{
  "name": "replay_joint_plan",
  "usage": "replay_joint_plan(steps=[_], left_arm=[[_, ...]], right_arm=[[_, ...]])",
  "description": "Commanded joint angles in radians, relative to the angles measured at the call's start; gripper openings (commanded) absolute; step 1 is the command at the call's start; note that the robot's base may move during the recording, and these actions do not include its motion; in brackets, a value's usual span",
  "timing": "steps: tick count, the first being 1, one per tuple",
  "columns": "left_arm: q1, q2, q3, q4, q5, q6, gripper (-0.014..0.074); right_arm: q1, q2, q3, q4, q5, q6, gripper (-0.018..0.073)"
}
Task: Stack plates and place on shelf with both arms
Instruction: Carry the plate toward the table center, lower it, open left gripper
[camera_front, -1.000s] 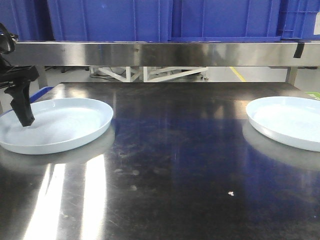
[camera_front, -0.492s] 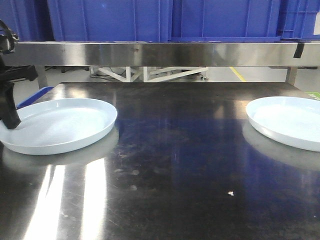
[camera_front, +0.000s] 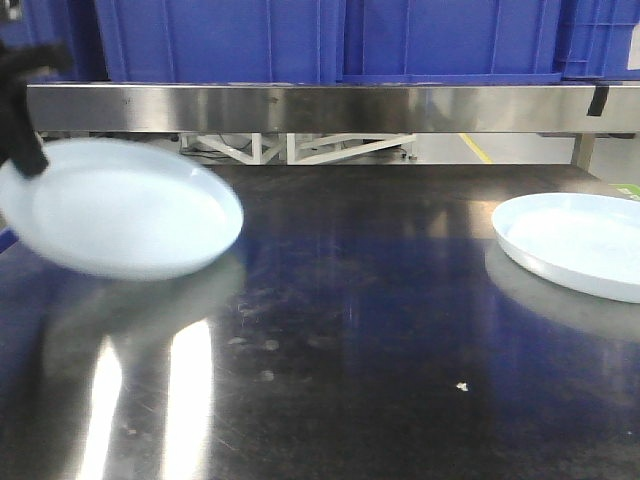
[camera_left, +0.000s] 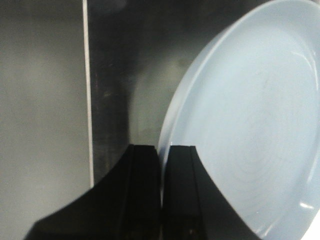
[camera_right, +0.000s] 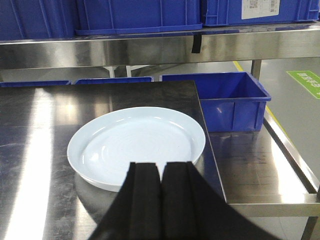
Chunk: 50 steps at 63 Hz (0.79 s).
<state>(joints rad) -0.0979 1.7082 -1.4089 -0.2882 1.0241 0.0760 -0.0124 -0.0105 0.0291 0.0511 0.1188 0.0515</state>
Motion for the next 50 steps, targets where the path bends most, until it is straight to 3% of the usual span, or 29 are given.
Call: replay_joint_plan(steps=[1,13,26,33,40,50], left_arm=[[-0.031,-0.093,-0.041,-0.064,0.042,0.003,0.0087],[-0.185,-0.141,-0.041,-0.137,0.136,0.035,0.0087],[-0.393,-0.107,-0.041,-0.124,0.106,0.035,0.0087],[-0.478,-0.068,-0.035,-0.071,0.077,0.033,0.0087],[-0.521,-0.022,-0.027,-0.044,0.056,0.029,0.0087],[-0.533,0.044,-0.019,-0.046,0.012,0.029,0.0087]], right_arm=[[-0.003,-0.022,-0.016,-0.003,-0.087,-0.003,0.0056],[-0.003,-0.022,-0.016,-0.003,-0.087,-0.003,0.0056],[-0.003,-0.022,-0.016,-0.003,-0.087,-0.003,0.0056],[-0.003,-0.022,-0.016,-0.003,-0.087,-0.003,0.0056],[-0.003,-0.022,-0.016,-0.003,-0.087,-0.003,0.0056],[-0.003,-0.022,-0.016,-0.003,-0.087,-0.003,0.0056]])
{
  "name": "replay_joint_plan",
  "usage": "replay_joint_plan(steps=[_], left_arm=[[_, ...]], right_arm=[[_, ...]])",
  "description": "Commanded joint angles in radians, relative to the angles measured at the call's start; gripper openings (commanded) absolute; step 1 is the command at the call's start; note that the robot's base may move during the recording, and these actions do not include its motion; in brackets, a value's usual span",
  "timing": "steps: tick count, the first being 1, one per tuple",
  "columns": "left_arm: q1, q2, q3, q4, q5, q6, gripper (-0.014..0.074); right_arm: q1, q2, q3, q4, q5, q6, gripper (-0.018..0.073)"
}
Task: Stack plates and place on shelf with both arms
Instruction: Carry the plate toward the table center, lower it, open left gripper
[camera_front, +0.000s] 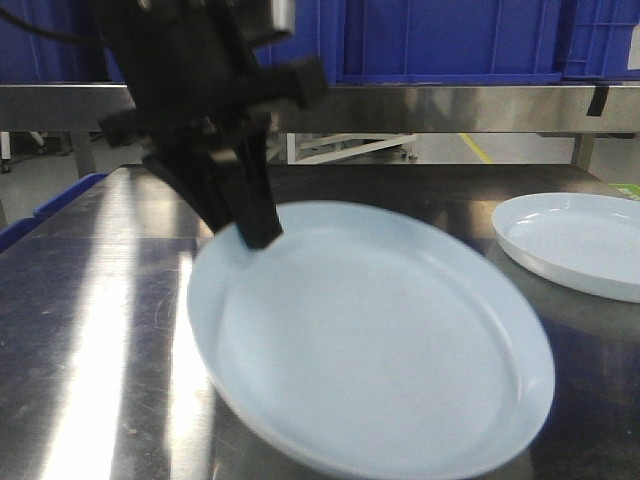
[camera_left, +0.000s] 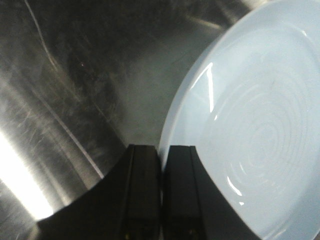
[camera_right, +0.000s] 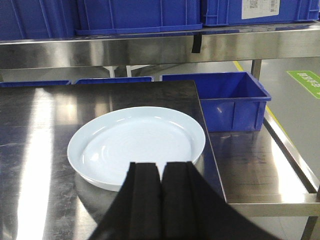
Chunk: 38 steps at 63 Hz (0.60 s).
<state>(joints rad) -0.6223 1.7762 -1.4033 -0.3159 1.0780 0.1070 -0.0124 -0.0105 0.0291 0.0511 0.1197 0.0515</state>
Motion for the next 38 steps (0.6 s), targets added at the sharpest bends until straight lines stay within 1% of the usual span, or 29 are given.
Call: replay_joint_plan(steps=[1,15,25,29,34,38], left_arm=[[-0.009,-0.020,-0.025,-0.018,-0.045,-0.002,0.0087],[-0.009,0.027,-0.025,-0.004,-0.061,-0.004,0.0087],[-0.009,0.028,-0.025,-0.004,-0.061,-0.011,0.0099],[-0.009,0.028,-0.025,-0.004,-0.061,-0.011,0.0123],[-0.009,0.028,-0.025,-0.004,-0.054,-0.011,0.0174],[-0.009,0.028,-0.025,-0.004,-0.046,-0.011,0.0245]], right_arm=[[-0.003,-0.022,-0.016,-0.003,-0.087,-0.003,0.0056],[-0.003,-0.022,-0.016,-0.003,-0.087,-0.003,0.0056],[-0.003,-0.022,-0.016,-0.003,-0.087,-0.003,0.0056],[-0.003,-0.022,-0.016,-0.003,-0.087,-0.003,0.0056],[-0.003,-0.022,-0.016,-0.003,-0.087,-0.003,0.0056],[-0.003,-0.022,-0.016,-0.003,-0.087,-0.003,0.0056]])
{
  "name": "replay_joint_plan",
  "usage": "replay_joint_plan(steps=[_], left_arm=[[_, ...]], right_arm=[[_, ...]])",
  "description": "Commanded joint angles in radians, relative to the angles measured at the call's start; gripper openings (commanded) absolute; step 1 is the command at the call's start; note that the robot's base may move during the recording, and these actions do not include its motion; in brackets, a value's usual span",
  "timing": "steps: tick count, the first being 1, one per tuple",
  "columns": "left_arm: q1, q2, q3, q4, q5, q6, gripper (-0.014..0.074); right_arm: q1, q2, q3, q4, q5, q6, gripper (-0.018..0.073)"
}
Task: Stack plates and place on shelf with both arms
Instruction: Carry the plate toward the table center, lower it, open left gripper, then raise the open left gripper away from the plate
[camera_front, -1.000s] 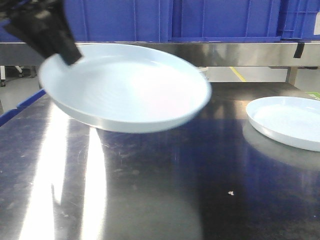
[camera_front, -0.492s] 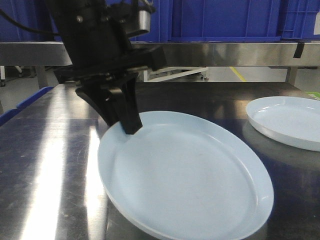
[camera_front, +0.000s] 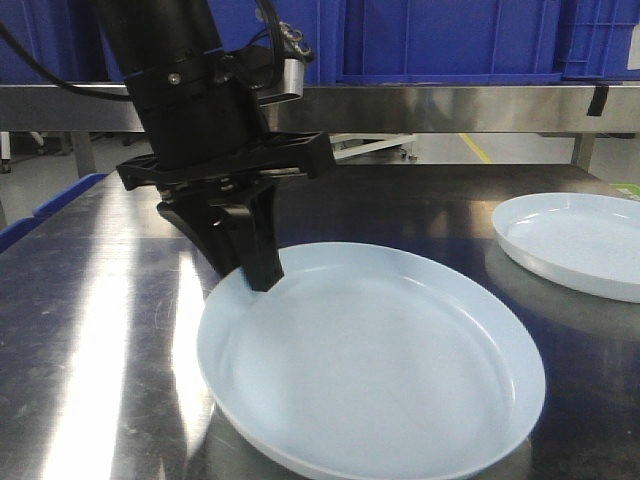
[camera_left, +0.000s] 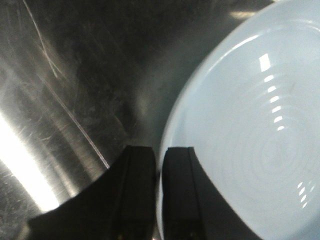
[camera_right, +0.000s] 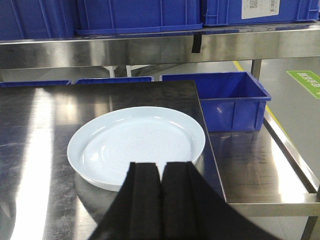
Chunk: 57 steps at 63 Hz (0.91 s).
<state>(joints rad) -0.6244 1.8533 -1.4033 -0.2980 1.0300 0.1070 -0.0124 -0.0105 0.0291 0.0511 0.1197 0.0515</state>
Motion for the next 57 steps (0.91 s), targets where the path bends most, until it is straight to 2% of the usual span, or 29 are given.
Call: replay_joint_plan(steps=[1,15,27,33,38,51,57], left_arm=[[-0.007,-0.049,-0.025,-0.022,0.004,-0.011,0.0261],[-0.007,-0.053,-0.031,-0.022,0.036,-0.011,0.0482],[-0.007,-0.134,-0.050,0.003,0.029,-0.011,0.0489],[-0.007,-0.222,-0.050,0.049,0.017,-0.041,0.0472],[-0.007,-0.300,-0.044,0.123,0.002,-0.069,0.0432],[-0.007,-0.547,0.056,0.365,-0.102,-0.206,0.0294],[-0.007,-0.658,0.140,0.427,-0.167,-0.247,0.0224]], right_arm=[[-0.003,-0.022,-0.016,-0.003,-0.087,-0.003,0.0056],[-0.003,-0.022,-0.016,-0.003,-0.087,-0.003,0.0056],[-0.003,-0.022,-0.016,-0.003,-0.087,-0.003,0.0056],[-0.003,-0.022,-0.016,-0.003,-0.088,-0.003,0.0056],[-0.003,-0.022,-0.016,-0.003,-0.089,-0.003,0.0056],[-0.003,-0.022,-0.016,-0.003,-0.088,-0.003,0.0056],[-0.003,-0.022,-0.016,-0.003,-0.089,-0.003,0.0056]])
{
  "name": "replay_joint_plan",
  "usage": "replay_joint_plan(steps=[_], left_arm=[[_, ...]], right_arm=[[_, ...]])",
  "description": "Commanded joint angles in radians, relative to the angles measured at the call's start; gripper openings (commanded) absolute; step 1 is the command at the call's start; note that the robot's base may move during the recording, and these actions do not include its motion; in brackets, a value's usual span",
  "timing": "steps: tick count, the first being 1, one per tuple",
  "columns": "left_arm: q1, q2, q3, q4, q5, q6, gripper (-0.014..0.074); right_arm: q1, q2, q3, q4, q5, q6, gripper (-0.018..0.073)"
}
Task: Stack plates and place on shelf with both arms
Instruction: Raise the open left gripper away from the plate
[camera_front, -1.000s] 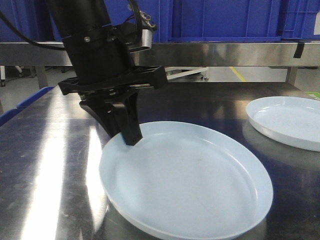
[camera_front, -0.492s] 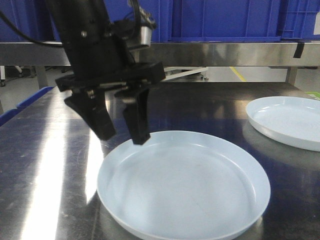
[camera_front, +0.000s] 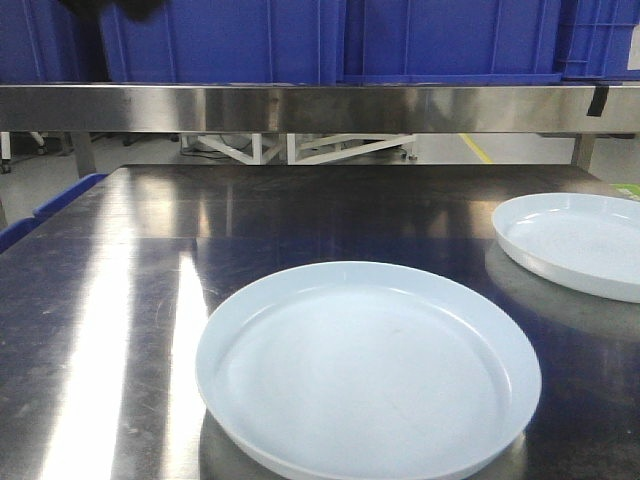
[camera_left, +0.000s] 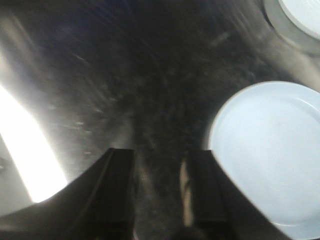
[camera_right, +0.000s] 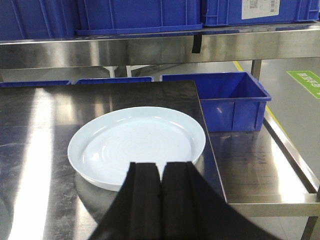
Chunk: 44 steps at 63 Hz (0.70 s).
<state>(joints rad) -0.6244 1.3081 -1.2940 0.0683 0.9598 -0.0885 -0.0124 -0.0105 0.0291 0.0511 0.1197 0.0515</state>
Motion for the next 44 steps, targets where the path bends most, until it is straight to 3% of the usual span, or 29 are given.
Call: replay_joint_plan(steps=[1,6,12,20,25,37,44], left_arm=[[-0.007,-0.131,0.046,0.074,-0.107,-0.054,0.0213],[-0.007,-0.221,0.143,0.117,-0.154,-0.081,0.0148],[-0.007,-0.334,0.266,0.203,-0.209,-0.169,0.0082],[-0.007,-0.481,0.454,0.333,-0.305,-0.321,0.0084],[-0.007,-0.582,0.548,0.383,-0.375,-0.371,0.0084],[-0.007,-0.781,0.745,0.383,-0.557,-0.376,0.0084],[-0.007,-0.854,0.815,0.383,-0.643,-0.389,0.0084]], right_arm=[[-0.003,-0.022,-0.016,-0.003,-0.090,-0.003,0.0056],[-0.003,-0.022,-0.016,-0.003,-0.110,-0.003,0.0056],[-0.003,-0.022,-0.016,-0.003,-0.151,-0.003,0.0056],[-0.003,-0.022,-0.016,-0.003,-0.174,-0.003,0.0056],[-0.003,-0.022,-0.016,-0.003,-0.174,-0.003,0.0056],[-0.003,-0.022,-0.054,-0.002,-0.158,-0.002,0.0056],[-0.003,-0.021,-0.136,-0.002,-0.073,-0.002,0.0056]])
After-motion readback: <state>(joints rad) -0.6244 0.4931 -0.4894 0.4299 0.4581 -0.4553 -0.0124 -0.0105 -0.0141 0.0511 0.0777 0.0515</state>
